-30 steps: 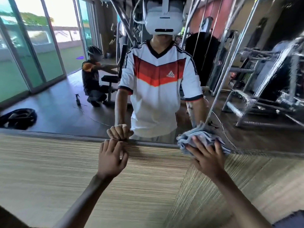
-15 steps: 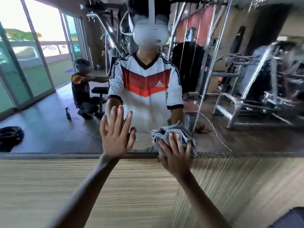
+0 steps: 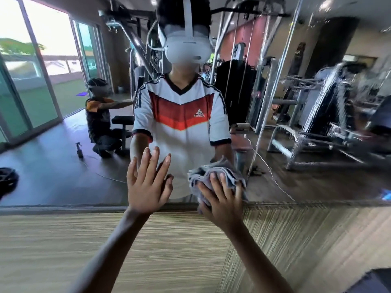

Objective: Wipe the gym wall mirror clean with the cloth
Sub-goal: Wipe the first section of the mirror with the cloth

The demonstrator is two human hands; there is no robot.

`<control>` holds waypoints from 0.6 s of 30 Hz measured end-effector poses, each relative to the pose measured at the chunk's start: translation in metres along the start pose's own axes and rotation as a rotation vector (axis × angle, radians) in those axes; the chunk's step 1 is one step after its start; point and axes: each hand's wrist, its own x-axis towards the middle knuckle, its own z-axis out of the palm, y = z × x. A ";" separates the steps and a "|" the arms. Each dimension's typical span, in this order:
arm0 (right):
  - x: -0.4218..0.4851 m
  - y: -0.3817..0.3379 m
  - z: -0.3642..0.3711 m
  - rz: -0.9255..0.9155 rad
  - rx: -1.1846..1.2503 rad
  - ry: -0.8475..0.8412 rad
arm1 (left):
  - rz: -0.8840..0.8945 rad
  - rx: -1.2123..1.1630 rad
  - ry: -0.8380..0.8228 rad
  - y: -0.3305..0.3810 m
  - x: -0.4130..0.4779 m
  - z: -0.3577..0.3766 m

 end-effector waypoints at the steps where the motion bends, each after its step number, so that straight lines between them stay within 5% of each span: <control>1: -0.005 0.008 -0.003 0.035 -0.004 -0.008 | -0.002 -0.007 -0.002 0.000 0.000 -0.001; 9: 0.092 0.010 -0.015 0.379 -0.065 0.178 | -0.041 -0.017 0.030 0.004 0.005 -0.002; 15: 0.029 0.004 0.001 -0.073 -0.100 0.021 | -0.035 -0.051 -0.014 -0.002 0.005 -0.008; 18: 0.016 0.041 -0.010 0.010 -0.098 0.023 | -0.032 -0.106 -0.038 -0.009 0.011 -0.020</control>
